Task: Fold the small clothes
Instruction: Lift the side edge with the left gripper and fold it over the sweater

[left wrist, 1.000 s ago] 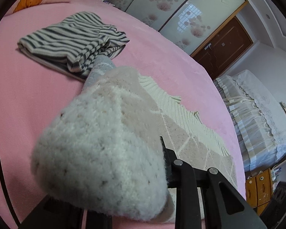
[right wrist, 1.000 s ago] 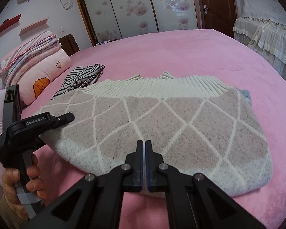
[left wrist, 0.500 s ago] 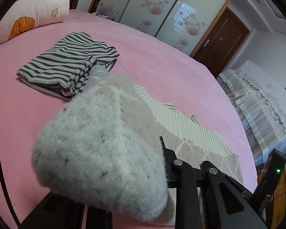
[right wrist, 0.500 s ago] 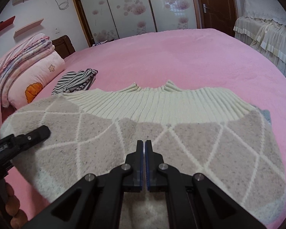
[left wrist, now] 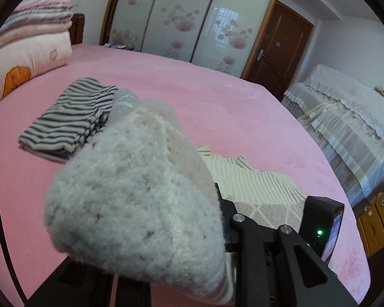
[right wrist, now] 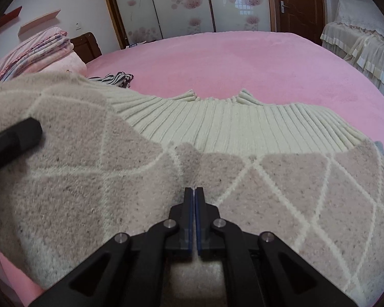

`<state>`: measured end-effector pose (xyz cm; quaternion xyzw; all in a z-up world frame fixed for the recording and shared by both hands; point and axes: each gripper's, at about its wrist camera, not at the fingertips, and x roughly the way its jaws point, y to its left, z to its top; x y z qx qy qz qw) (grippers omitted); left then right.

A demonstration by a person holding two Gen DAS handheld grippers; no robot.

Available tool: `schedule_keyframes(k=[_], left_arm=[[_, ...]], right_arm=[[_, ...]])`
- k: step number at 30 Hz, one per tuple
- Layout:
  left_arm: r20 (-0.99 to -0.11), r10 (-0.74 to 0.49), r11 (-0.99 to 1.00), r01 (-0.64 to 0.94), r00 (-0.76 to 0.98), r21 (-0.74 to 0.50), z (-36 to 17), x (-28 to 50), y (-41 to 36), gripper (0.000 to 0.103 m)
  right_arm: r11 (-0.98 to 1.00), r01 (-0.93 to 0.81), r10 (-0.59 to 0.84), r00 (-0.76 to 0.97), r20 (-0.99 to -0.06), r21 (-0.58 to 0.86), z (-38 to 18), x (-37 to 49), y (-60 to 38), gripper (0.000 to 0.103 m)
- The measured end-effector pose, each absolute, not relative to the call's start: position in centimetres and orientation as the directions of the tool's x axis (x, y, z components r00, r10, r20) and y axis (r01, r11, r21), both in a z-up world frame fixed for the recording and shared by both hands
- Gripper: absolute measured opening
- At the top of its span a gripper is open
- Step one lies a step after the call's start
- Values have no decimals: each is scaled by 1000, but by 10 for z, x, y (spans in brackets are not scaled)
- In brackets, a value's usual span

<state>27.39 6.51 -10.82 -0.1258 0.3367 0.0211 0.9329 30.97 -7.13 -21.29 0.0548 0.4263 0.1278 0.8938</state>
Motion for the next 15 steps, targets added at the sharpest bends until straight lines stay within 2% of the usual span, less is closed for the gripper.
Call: schedule_keyframes(k=[6,15], left_arm=[[-622,-27,986,-80,783,-143,-93,279,31,22],[-637,-29,997,-21,770,-71,-93,290,-31,22]], right_arm=[[926,-163,369,584,-723,341,-202,301,-104,1],[939,-55,301,611,-732,340,-189,262,-178,1]])
